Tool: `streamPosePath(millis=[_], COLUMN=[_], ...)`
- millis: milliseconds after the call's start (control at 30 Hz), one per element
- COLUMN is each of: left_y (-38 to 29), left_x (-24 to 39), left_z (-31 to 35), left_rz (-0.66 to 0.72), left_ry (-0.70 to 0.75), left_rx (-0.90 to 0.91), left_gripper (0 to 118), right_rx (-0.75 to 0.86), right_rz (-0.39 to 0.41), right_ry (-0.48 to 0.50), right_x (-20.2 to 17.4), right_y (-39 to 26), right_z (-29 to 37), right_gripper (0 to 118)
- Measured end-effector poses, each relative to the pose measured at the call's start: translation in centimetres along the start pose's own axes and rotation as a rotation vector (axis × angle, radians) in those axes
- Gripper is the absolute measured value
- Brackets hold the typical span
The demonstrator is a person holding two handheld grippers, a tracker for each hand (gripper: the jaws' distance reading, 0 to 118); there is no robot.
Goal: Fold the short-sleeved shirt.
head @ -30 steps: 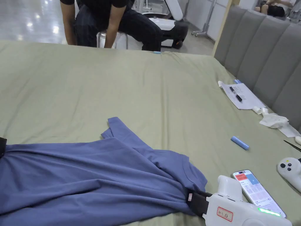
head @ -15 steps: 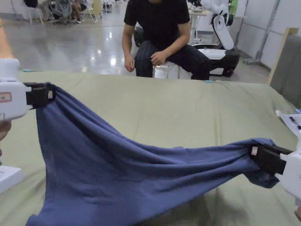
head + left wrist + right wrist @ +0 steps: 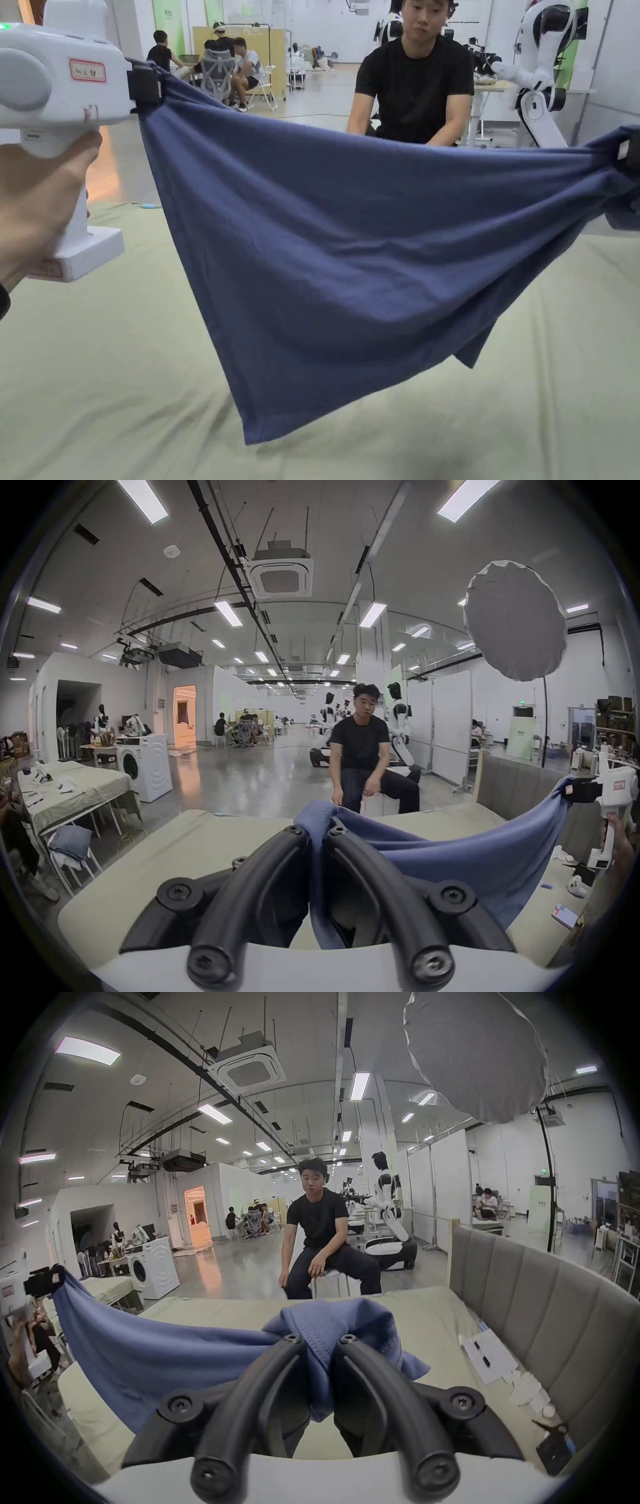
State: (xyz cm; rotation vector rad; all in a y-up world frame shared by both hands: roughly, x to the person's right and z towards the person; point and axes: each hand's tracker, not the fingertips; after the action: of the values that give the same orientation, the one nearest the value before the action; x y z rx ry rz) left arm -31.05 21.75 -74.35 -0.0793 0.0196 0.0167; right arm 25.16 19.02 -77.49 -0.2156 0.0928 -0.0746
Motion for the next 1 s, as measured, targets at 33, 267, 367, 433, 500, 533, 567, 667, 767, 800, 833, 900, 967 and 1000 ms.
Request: streamPosePath(millis=[33, 267, 367, 433, 500, 533, 567, 667, 767, 800, 833, 900, 967, 1000], left_y=[0.2, 0.7, 1.0, 0.9, 0.4, -0.2, -0.9, -4.6, -8.4, -9.5, -10.4, -12.4, -14.8, -15.9], left_x=[-0.1, 0.0, -0.1, -0.1, 0.1, 0.2, 0.2, 0.2, -0.1, -0.1, -0.1, -0.1, -0.1, -0.1], left_z=[-0.7, -6.7, -8.4, -9.8, -11.3, -11.9, -12.4, -13.8, -14.5, -14.3, -13.9, -11.7, -8.9, -7.1], left_rz=[0.009, 0.016, 0.042, 0.054, 0.047, 0.047, 0.051, 0.079, 0.14, 0.131, 0.134, 0.15, 0.168, 0.181], left_ry=[0.011, 0.041, 0.036, 0.039, 0.049, 0.05, 0.047, 0.048, 0.023, 0.017, 0.016, -0.032, -0.047, -0.075], left_rx=[0.007, -0.021, -0.016, -0.012, -0.026, -0.044, -0.053, -0.113, -0.195, -0.209, -0.211, -0.212, -0.218, -0.234], left_gripper=[5, 5, 5, 5, 5, 5, 5, 5, 5, 5, 5, 5, 5, 5], right_rx=[0.013, 0.037, 0.043, 0.034, 0.029, 0.016, 0.004, -0.069, -0.144, -0.166, -0.174, -0.177, -0.177, -0.176], right_rz=[0.007, 0.034, 0.054, 0.089, 0.098, 0.094, 0.088, 0.045, 0.082, 0.122, 0.144, 0.143, 0.103, 0.079], right_ry=[-0.015, -0.061, -0.07, -0.09, -0.123, -0.13, -0.132, -0.118, -0.109, -0.108, -0.112, -0.089, -0.058, -0.046], right_x=[-0.2, -1.7, -2.0, -2.3, -2.6, -2.6, -2.5, -2.1, -1.8, -1.6, -1.5, -0.8, 0.3, 0.8], right_y=[0.7, 4.2, 5.6, 6.1, 6.0, 5.7, 5.4, 2.1, -2.0, -3.5, -4.7, -6.9, -9.1, -10.5], right_z=[-0.9, -6.5, -8.5, -9.9, -11.6, -12.4, -13.0, -15.0, -16.4, -16.7, -16.8, -15.5, -13.3, -11.8], right_gripper=[12, 12, 12, 12, 12, 12, 12, 12, 12, 12, 12, 12, 12, 12])
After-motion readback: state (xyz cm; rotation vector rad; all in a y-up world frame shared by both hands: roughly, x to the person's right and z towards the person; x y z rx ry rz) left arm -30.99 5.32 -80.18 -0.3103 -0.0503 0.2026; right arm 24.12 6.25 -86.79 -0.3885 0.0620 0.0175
